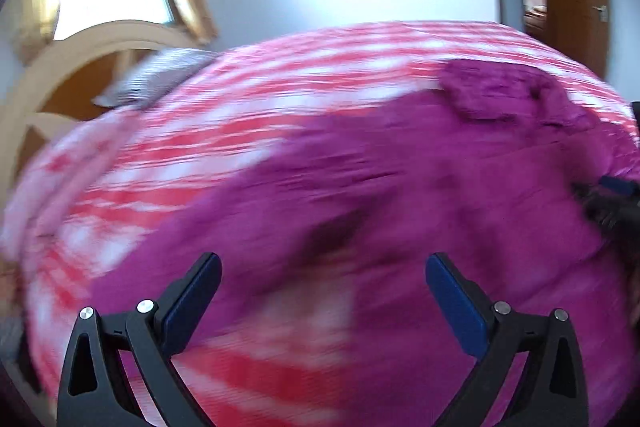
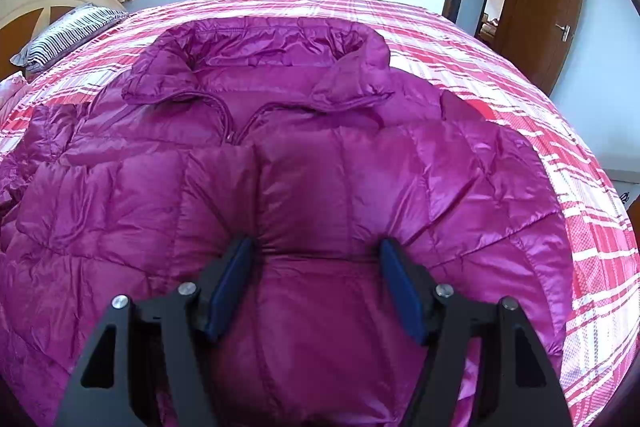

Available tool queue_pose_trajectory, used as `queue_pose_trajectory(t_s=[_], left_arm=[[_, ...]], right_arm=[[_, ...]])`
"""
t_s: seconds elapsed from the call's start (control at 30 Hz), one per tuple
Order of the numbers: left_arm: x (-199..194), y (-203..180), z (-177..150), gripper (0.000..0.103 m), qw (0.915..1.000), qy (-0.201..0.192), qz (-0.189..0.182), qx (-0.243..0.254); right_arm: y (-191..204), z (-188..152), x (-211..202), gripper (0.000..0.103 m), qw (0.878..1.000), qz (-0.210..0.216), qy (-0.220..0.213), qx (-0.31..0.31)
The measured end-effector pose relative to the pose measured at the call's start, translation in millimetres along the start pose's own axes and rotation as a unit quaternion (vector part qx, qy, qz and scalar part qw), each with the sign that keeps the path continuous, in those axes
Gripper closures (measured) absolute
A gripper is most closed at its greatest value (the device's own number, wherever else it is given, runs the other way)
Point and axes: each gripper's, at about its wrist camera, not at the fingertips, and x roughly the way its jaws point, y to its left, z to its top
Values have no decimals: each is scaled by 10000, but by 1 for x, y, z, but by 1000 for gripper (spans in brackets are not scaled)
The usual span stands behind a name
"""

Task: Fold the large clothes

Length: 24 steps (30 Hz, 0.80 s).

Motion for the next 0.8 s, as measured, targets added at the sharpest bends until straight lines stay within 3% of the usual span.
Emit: queue_pose_trajectory(t_s=[0.17, 0.27, 0.33, 0.43, 0.53, 0.73, 0.77, 0.8], left_arm=[[-3, 126, -37, 1, 9912, 175, 1084, -735], [11, 188, -54, 1, 9789, 450, 1338, -1480], [19, 211, -65, 3, 9721, 622, 1194, -1920], [27, 221, -71, 27, 9667, 707, 860, -2305], [36, 212, -73, 43, 9660, 784, 546, -2404], [43, 198, -72, 48, 9660, 831, 147, -2442], [44, 195, -72, 61, 9687, 817, 141, -2342], [43, 192, -71, 64, 9716, 815, 239, -2210]], right_arm=[[-1, -2, -2, 32, 10000, 64, -35, 64], [-2, -2, -2, 32, 9999, 69, -38, 70], [-2, -2, -2, 32, 9999, 82, -48, 84], [-3, -3, -4, 31, 9999, 84, -61, 108], [-4, -3, -4, 30, 9999, 82, -68, 127], [-4, -3, -5, 29, 9999, 72, -74, 133], [-4, -3, -5, 29, 9999, 77, -75, 131], [-4, -3, -5, 29, 9999, 80, -75, 133]])
